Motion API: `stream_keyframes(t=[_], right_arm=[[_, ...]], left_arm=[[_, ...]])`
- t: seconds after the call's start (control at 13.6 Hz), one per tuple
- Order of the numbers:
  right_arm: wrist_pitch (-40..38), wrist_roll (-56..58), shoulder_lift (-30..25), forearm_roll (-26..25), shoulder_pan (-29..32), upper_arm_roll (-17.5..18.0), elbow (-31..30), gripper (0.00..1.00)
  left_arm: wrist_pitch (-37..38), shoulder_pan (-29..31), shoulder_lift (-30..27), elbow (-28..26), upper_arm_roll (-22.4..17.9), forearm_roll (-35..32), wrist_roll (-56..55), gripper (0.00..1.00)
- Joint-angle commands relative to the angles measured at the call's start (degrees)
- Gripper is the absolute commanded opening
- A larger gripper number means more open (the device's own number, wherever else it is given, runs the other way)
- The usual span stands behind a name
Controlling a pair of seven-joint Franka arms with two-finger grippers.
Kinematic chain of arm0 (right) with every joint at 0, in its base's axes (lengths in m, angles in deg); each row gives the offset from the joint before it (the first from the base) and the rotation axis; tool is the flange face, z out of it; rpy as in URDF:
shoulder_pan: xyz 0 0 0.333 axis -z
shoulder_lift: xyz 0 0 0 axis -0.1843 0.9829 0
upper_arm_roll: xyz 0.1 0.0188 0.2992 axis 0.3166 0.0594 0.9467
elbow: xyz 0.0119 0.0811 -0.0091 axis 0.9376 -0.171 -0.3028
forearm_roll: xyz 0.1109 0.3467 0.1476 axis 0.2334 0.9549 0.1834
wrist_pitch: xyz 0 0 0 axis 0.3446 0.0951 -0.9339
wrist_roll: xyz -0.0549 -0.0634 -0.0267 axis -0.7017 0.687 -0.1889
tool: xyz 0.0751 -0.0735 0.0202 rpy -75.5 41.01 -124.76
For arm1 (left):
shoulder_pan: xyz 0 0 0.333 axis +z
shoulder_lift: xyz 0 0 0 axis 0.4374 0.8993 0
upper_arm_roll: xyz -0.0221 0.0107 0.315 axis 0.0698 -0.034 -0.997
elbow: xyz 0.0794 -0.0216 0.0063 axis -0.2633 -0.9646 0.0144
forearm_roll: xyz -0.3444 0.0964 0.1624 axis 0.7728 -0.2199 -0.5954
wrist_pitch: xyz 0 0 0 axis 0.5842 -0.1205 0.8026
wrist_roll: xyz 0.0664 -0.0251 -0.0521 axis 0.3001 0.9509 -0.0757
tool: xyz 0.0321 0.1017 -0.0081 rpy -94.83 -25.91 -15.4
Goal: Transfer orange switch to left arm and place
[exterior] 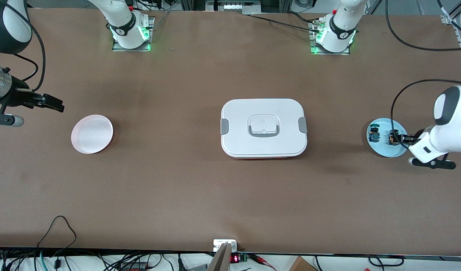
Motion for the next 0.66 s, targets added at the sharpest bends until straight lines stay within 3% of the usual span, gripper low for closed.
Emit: stream_keyframes(t=[0.0, 0.29, 0.59], right_arm=[[3.1, 0.4, -4.1, 0.3, -0.5, -0.6, -4.9, 1.00], [3.7, 1.4, -3.8, 0.6, -0.6, -0.5, -3.3, 1.00], [3.6, 2.1, -3.3, 0.7, -1.0, 0.1, -1.4, 1.00]], left_arm=[[5.9, 0.1, -4.7, 3.1, 3.5, 2.2, 1.7, 1.00], [22.4, -0.2, -4.6, 11.6, 10.6, 2.4, 1.7, 1.00], [27.6, -0.2, -4.7, 16.7, 13.9, 6.0, 1.5, 1.00]])
